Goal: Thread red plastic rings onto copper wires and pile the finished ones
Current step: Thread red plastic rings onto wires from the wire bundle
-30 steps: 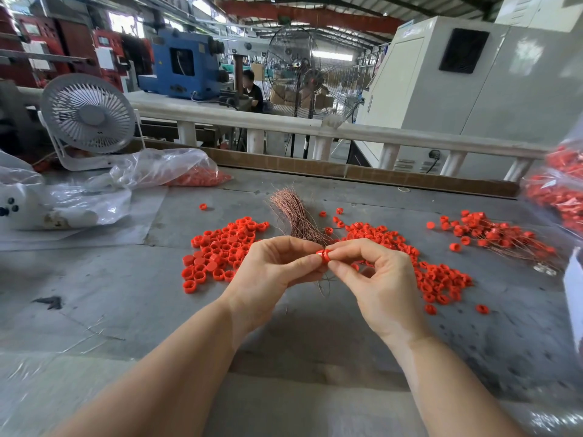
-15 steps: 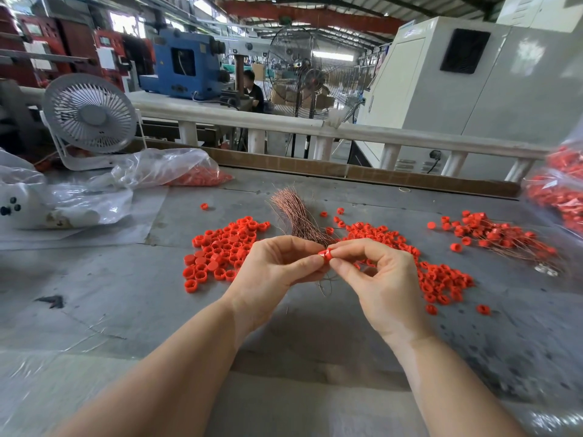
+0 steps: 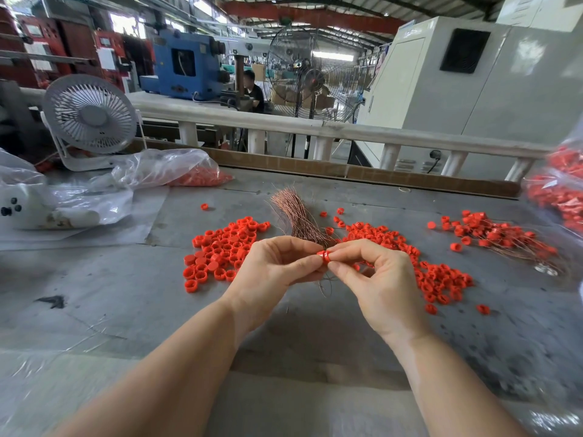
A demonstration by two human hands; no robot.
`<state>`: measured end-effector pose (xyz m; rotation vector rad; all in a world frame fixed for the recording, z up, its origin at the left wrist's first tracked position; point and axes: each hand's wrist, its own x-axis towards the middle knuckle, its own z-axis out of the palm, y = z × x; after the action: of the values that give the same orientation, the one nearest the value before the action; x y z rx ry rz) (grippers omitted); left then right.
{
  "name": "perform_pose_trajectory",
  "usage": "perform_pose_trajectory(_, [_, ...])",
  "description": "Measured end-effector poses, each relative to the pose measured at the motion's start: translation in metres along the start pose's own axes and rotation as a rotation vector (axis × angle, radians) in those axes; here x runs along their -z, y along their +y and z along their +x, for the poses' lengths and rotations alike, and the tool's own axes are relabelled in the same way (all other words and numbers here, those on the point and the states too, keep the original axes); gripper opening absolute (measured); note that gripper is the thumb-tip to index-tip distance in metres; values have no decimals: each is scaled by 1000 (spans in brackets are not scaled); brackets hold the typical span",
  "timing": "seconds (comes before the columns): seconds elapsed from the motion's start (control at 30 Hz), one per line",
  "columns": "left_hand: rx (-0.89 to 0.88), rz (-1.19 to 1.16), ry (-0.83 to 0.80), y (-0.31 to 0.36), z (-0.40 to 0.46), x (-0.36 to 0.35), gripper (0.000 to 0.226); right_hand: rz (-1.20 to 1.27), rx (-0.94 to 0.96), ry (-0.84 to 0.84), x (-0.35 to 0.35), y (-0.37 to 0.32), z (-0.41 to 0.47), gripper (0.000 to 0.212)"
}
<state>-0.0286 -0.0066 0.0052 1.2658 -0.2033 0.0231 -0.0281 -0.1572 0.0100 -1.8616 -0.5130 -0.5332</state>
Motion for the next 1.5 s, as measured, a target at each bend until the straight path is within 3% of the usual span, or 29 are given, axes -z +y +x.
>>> perform_pose_trajectory(0.73, [2,-61,-10,-3,3,0,17,40,-39,26,-1,-3,1,31])
perform_pose_trajectory(1.2, [54,-196,63,4,4,2,21,209,-218,50,-2,2,1,21])
perform_pose_trajectory(1.4, [60,-301,50,8,4,6,16,262,-423,6,-4,5,1,21])
perform_pose_trajectory(1.5, [57,-330,18,9,3,7,11,260,-423,12,-5,7,2,19])
